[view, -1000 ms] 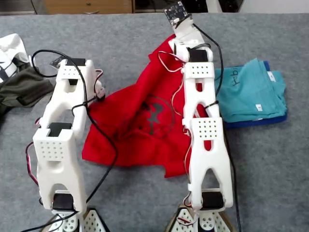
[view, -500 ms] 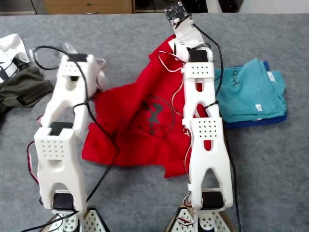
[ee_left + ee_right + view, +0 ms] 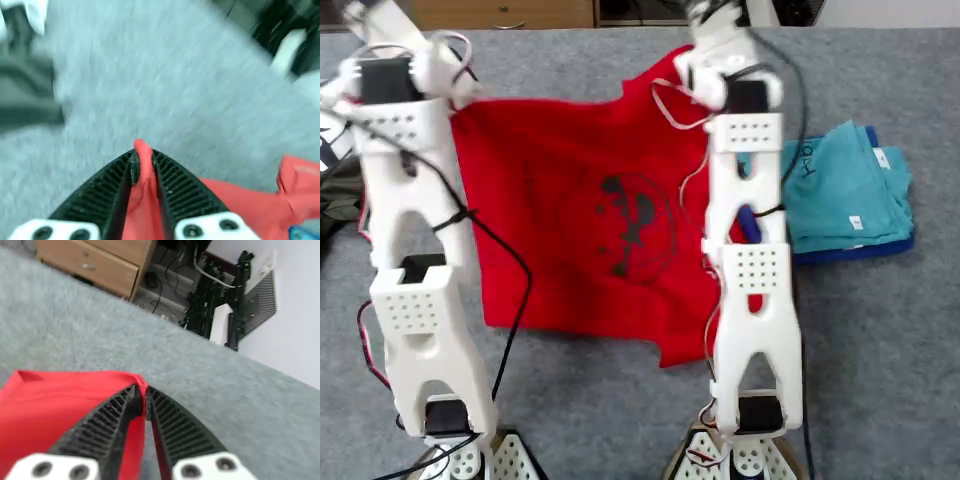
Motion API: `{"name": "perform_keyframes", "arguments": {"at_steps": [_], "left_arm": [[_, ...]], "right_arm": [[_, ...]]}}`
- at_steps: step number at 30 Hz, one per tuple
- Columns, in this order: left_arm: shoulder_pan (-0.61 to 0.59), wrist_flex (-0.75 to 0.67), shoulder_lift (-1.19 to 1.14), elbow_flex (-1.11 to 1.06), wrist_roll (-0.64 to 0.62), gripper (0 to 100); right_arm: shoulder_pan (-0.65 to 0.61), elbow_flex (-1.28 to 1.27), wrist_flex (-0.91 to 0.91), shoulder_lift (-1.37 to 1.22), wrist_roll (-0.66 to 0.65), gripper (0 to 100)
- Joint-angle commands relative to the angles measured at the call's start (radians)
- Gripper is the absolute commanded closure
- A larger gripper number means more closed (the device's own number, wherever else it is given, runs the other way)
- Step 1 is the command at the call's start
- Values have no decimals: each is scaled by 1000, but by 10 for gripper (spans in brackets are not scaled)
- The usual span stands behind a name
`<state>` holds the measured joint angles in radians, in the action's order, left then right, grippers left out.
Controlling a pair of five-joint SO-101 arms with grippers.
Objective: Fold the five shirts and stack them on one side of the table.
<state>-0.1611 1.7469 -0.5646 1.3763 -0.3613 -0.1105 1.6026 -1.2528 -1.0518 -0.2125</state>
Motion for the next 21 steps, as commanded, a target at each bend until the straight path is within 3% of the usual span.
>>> {"name": "perform_keyframes", "arguments": {"at_steps": [1,9,15,18,21], "left_arm": [[-41,17,173,61,18,983],[-44,14,604,-123,26,982],[-147,14,903,-192,71,982],[-186,14,1036,-373,86,982],[-192,11,1148,-715,86,981]], "right_arm": [[2,59,-81,272,-12,995],[-33,58,-158,615,-38,995],[-56,47,-173,828,-44,995],[-90,45,-253,892,-48,995],[-147,45,-414,898,-81,995]]}}
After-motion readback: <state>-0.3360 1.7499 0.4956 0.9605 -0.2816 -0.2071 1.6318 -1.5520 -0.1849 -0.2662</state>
